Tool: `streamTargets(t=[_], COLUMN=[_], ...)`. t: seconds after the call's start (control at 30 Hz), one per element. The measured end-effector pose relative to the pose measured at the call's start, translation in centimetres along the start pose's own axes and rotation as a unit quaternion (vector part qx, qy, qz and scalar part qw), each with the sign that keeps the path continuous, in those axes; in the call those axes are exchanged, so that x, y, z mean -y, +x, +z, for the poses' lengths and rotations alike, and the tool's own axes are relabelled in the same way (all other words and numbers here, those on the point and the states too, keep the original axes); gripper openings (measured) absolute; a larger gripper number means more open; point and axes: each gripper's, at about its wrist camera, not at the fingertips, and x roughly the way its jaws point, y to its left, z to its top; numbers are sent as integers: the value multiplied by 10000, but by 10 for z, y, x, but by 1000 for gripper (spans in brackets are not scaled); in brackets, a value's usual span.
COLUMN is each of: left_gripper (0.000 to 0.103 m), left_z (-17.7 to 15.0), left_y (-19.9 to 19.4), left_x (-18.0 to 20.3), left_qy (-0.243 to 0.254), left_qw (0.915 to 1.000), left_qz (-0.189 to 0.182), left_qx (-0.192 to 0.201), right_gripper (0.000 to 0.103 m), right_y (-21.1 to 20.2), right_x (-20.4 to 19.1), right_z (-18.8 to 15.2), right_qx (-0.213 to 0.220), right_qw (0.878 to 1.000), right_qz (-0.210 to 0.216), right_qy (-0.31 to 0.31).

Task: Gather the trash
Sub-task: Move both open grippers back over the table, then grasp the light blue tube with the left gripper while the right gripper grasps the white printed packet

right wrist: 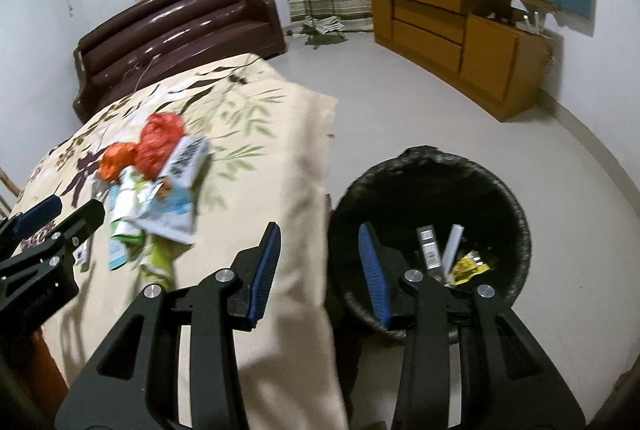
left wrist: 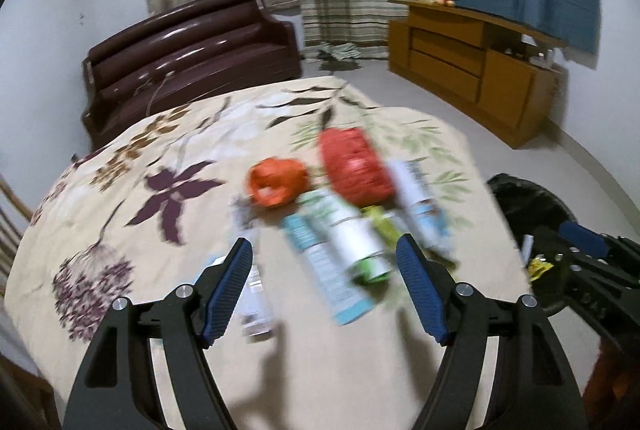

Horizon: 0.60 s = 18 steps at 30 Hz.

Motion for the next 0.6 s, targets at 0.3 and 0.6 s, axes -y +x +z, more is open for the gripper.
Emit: streamTargets(t=[0.3, 0.6], left_gripper=[72, 72], left_z=[-22, -35], left_y=[2, 20], left_x=[-62, -96], left_qy=[-362, -473], left_qw=[9984, 9966], left_qz=[393, 497], left_qx=[-171, -448], right_gripper=[40, 40], right_y=[0, 7], right_x=[-40, -60], right_z=[-7, -5], right_qx=[-90, -160], right_qw=[9995, 9990], right_qz=[135, 141], right_qy=[-284, -397])
